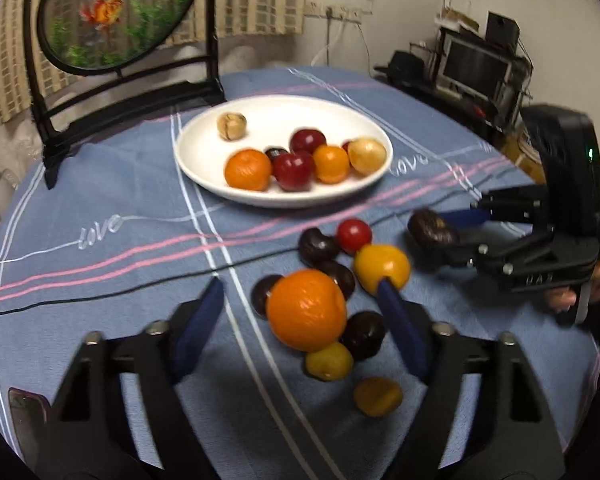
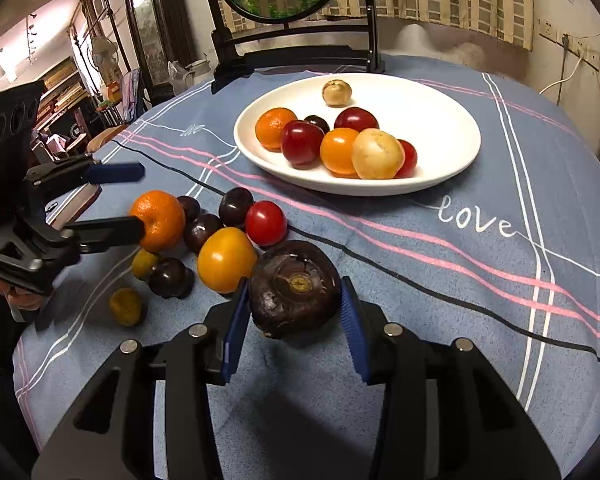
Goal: Organize fruits
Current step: 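Grasp a dark purple round fruit with the right gripper while the left gripper grasps an orange, then carry the orange and dark purple fruit onto the white plate and open both grippers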
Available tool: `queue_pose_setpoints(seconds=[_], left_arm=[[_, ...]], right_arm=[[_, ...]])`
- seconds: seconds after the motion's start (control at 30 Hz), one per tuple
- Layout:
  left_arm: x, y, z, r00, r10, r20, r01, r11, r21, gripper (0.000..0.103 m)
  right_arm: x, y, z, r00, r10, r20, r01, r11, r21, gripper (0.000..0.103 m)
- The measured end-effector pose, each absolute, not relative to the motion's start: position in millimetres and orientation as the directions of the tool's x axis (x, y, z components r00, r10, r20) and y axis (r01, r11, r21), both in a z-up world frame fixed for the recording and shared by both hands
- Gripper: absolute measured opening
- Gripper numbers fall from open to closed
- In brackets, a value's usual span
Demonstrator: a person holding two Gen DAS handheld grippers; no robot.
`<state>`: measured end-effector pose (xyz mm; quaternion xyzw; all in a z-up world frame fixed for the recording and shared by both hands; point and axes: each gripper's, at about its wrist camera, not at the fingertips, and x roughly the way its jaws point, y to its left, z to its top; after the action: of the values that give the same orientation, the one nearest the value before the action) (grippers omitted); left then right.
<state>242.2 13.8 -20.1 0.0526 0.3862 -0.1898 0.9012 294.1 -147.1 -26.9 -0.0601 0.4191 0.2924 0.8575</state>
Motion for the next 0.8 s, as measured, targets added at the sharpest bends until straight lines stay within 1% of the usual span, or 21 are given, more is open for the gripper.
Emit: queue_pose_setpoints(seconds=[0.1, 0.23, 0.37, 0.6, 0.7, 0.8], left_arm=[[243, 13, -25, 0.619, -0.296, -0.728, 0.385, 0.922, -0.047, 0.064], [243, 10, -29, 0.608, -0.294, -0.738, 0.396, 0.917, -0.038, 0.06], [244, 7, -34, 0.586, -0.291, -0.756, 0.408, 0.912, -0.034, 0.047], [246, 10, -34, 0.581, -0.306, -0.754, 0.406, 0.912, -0.058, 0.044], [247, 19, -22, 0.598, -0.343, -0.724, 0.391, 0.914, -0.11, 0.044], [258, 30, -1, 0.622, -0.366, -0.692, 0.357, 0.919, -0.165, 0.044]], right_arm=[[294, -148, -27, 0.479, 0.451, -0.753, -0.55, 0.823, 0.143, 0.044], [293, -147, -27, 0.478, 0.45, -0.754, -0.552, 0.822, 0.14, 0.044], [293, -148, -27, 0.477, 0.449, -0.756, -0.551, 0.823, 0.14, 0.044], [292, -149, -24, 0.481, 0.459, -0.747, -0.554, 0.819, 0.147, 0.044], [292, -154, -13, 0.494, 0.503, -0.709, -0.556, 0.81, 0.187, 0.044], [305, -162, 5, 0.541, 0.541, -0.645, -0.536, 0.812, 0.231, 0.044]])
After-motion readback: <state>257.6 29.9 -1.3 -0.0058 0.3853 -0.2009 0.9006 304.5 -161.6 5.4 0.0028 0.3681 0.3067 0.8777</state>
